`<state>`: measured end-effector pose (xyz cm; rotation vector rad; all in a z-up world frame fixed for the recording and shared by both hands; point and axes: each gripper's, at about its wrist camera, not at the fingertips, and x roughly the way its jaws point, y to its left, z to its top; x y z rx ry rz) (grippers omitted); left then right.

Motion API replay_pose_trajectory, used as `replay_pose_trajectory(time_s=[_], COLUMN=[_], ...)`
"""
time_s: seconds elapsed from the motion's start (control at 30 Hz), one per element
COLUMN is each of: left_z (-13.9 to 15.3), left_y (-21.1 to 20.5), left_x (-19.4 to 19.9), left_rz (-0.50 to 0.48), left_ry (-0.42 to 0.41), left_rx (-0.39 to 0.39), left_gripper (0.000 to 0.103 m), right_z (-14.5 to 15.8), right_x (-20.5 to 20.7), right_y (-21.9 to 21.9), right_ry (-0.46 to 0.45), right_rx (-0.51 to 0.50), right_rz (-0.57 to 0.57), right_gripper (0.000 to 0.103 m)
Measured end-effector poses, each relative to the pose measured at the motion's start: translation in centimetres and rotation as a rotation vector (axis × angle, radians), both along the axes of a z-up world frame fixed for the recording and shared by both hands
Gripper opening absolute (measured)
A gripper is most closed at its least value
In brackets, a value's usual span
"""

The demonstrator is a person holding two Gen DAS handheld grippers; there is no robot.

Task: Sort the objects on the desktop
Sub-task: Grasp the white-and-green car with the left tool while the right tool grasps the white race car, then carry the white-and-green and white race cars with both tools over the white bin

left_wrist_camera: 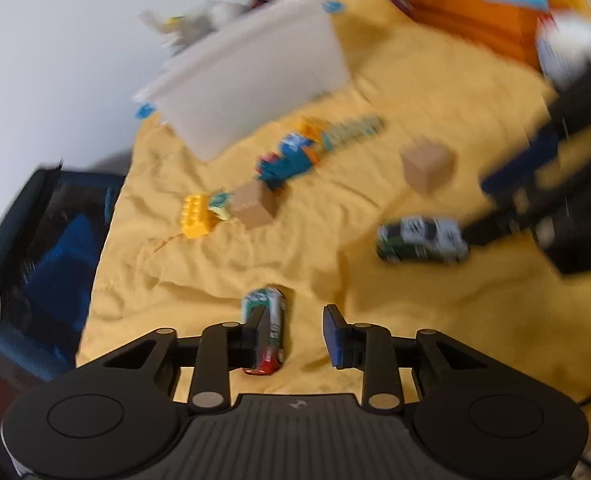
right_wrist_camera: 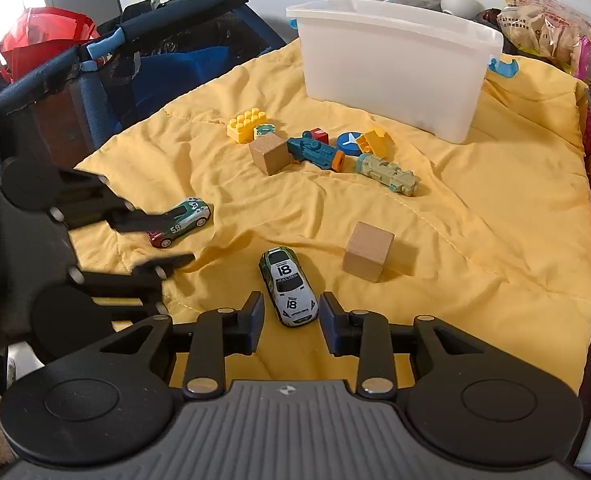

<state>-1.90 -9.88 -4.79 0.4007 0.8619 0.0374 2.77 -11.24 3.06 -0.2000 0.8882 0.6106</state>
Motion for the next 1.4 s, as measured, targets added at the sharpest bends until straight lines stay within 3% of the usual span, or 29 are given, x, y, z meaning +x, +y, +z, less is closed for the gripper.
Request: replay_pose_trajectory(time_s=[0.17, 0.27, 0.33, 0.53, 0.83, 1.0, 1.13, 1.23, 1.3, 1.4], left_z=[2.1, 2.3, 2.2, 1.8, 0.8, -0.4, -0.8, -1.4, -1.4, -1.4], left_y=[5.6, 8.4, 9.6, 10.7, 9.6, 9.8, 10.5, 10.3, 10.3, 10.5], left_x=[-0.5, 0.0, 0.3, 0.5, 1.9, 3.3, 3.8, 4.0, 4.2, 5.0], left_rz=[0.17, 0.235, 0.258, 0.229, 0.057, 0.04, 0.038, 0.02, 0.009, 0.003], left_ry=[-0.005, 0.026, 0.046, 0.097, 0.152, 0.194, 0.223, 0.241, 0.229, 0.218], left_rx=[-0.381, -0.522, -0.576, -0.513, -0.365, -0.361, -0.436, -0.422, -0.42, -0.42], left_gripper=[0.034, 0.034, 0.034, 0.034, 0.034, 0.036, 0.036, 0.038, 0.038, 0.032], right_z=[0.1, 0.1, 0.2, 0.3, -0.1, -1.8, -3.0, -3.6, -3.5, -3.4], right_x=[0.0, 0.0, 0.0, 0.2, 0.9, 2.4, 3.4, 3.6, 3.7, 4.3], right_y=[-0.2, -0.1, 0.0, 0.6, 1.8, 3.6, 3.6, 3.4, 3.7, 4.2], right_ry=[0.0, 0.0, -0.004, -0.008, 0.01, 0.026, 0.07, 0.084, 0.078, 0.085], right_rx=[0.008, 0.013, 0.017, 0.029, 0.009, -0.086, -0.084, -0.072, -0.078, -0.07], right_rz=[-0.004, -0.004, 0.0, 0.001, 0.007, 0.055, 0.01, 0.001, 0.005, -0.001], right_gripper=[0.036, 0.036, 0.036, 0.037, 0.037, 0.038, 0.04, 0.042, 0.037, 0.036])
